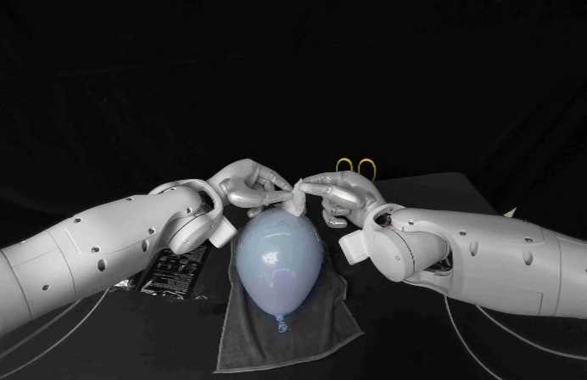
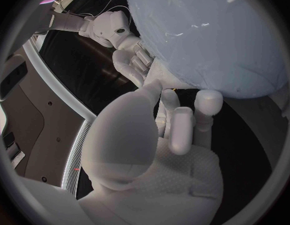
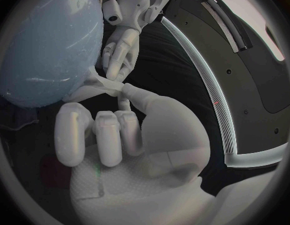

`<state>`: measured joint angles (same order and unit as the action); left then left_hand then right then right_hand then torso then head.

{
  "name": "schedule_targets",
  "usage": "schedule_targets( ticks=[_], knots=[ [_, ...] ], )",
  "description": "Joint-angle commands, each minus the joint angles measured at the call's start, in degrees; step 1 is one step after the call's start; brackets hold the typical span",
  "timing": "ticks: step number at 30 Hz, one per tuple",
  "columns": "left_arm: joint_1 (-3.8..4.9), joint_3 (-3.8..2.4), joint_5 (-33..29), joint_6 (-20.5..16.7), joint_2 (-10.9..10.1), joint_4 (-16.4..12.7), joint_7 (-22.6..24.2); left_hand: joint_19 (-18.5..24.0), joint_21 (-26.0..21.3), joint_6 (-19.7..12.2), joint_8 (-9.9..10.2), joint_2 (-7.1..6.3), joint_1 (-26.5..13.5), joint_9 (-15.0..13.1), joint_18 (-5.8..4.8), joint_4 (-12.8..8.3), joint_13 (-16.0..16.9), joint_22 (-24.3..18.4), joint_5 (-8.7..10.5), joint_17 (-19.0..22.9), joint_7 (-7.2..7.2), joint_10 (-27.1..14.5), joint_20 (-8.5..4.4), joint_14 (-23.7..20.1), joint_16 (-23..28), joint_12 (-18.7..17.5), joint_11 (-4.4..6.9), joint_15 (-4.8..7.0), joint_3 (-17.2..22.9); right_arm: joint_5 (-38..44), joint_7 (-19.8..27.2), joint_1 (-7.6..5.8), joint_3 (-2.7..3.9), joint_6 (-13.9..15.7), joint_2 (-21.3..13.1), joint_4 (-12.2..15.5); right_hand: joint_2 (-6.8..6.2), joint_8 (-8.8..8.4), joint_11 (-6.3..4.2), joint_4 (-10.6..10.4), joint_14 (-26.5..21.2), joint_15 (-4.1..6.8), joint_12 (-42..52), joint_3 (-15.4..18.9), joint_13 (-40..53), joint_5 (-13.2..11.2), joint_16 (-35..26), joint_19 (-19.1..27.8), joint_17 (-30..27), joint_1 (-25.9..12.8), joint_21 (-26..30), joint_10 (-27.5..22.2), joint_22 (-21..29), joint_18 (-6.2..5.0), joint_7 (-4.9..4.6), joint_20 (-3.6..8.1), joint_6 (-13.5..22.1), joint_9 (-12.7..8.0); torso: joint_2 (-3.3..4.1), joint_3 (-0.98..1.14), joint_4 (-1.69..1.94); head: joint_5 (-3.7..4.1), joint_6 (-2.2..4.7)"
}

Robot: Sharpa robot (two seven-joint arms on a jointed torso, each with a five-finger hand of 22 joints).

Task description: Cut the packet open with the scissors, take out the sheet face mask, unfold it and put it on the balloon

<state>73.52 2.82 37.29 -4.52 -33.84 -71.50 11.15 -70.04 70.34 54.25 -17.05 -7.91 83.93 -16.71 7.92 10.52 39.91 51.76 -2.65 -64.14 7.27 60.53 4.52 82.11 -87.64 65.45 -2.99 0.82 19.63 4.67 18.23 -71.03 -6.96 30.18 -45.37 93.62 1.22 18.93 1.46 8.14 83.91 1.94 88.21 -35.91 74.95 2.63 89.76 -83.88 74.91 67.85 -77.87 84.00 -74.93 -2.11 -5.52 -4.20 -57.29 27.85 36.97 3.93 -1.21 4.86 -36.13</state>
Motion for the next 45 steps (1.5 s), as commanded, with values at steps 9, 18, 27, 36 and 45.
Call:
schedule_targets(
  ticks=[9, 18, 27, 36, 45],
  knots=[
    [0.01, -0.06, 0.45, 1.08, 0.1, -0.02, -0.11, -0.83, 0.98, 2.53, -1.2, 1.44, 2.27, -0.24, -1.09, -1.3, 1.97, 1.28, -0.18, -1.18, -0.73, 1.0, -0.13, 0.64, -0.28, 1.38, 0.81, 0.48, 2.75, 0.72, 0.9, -0.02, 0.05, -0.6, -0.02, 0.3, 0.43, 4.02, -0.49, 0.02, 6.09, 0.31, 0.37, -0.26, 13.9, 0.15, 0.24, -0.09, 15.09, -0.16, -0.14, 4.97, -10.89, -0.74, 0.37, 0.23, -0.15, 7.99, 0.02, -0.03, 0.03, -0.01, -0.18],
    [0.01, -0.06, -0.26, 0.55, 0.12, 0.01, 1.8, -1.25, 2.24, 4.76, -5.11, 2.61, 1.6, -2.68, -1.33, -3.8, 6.36, 3.11, -0.2, -2.49, -1.83, 4.39, -1.04, 1.02, -0.28, 3.26, 1.94, 1.5, 7.26, 0.81, 0.88, -0.02, 0.05, -0.52, 0.07, -0.12, 0.43, 4.16, -0.49, 0.03, 6.09, 0.31, 0.38, -0.3, 13.92, 0.15, 0.24, -0.07, 15.09, -0.22, -0.08, 4.98, -10.88, -0.75, 0.38, 0.23, -0.07, 8.16, 0.01, -0.02, 0.01, -0.07, -0.33],
    [0.01, -0.06, -4.81, -1.15, -0.32, 0.4, 3.07, -1.03, 2.72, 2.97, -8.02, 2.0, -1.64, -5.44, -1.38, -5.4, 7.7, 3.75, -0.19, -2.53, -2.1, 5.03, -1.29, 0.95, -0.09, 3.84, 2.24, 1.77, 11.17, 1.47, 0.64, -0.02, 0.04, 0.02, -0.21, -0.84, 0.42, 4.31, -0.5, 0.05, 6.09, 0.32, 0.43, -0.36, 13.95, 0.14, 0.24, -0.13, 15.09, -0.28, -0.2, 5.02, -10.93, -0.73, 0.39, 0.24, -0.01, 8.36, 0.0, -0.02, 0.0, -0.09, -0.23],
    [0.02, -0.05, -10.94, -1.69, -1.04, 0.72, 3.26, -0.87, 2.72, 2.53, -8.72, 1.78, -2.5, -6.03, -1.35, -5.78, 7.54, 3.73, -0.18, -2.4, -2.2, 4.91, -1.38, 0.9, -0.01, 3.69, 2.47, 1.95, 12.14, 2.89, -0.25, -0.01, 0.02, 1.32, -1.03, -1.24, 0.34, 4.61, -0.54, 0.12, 6.09, 0.34, 0.44, -0.44, 13.96, 0.15, 0.24, -0.21, 15.09, -0.39, -0.33, 5.02, -10.99, -0.7, 0.44, 0.25, 0.09, 8.74, -0.04, -0.04, 0.0, -0.12, -0.06],
    [0.02, -0.04, -12.59, -1.12, -1.68, 0.82, 2.73, -0.75, 2.64, 2.43, -8.98, 1.66, -2.76, -6.19, -1.31, -5.96, 7.57, 3.58, -0.19, -2.31, -2.24, 4.94, -1.42, 0.86, 0.03, 3.66, 2.53, 2.01, 12.45, 3.53, -0.39, 0.0, 0.01, 2.6, -1.61, -1.39, 0.31, 4.87, -0.58, 0.19, 6.09, 0.37, 0.49, -0.56, 14.0, 0.15, 0.24, -0.29, 15.09, -0.45, -0.47, 5.06, -11.04, -0.66, 0.48, 0.26, 0.19, 9.08, 0.04, -0.03, 0.04, -0.1, 0.09]
  ],
)
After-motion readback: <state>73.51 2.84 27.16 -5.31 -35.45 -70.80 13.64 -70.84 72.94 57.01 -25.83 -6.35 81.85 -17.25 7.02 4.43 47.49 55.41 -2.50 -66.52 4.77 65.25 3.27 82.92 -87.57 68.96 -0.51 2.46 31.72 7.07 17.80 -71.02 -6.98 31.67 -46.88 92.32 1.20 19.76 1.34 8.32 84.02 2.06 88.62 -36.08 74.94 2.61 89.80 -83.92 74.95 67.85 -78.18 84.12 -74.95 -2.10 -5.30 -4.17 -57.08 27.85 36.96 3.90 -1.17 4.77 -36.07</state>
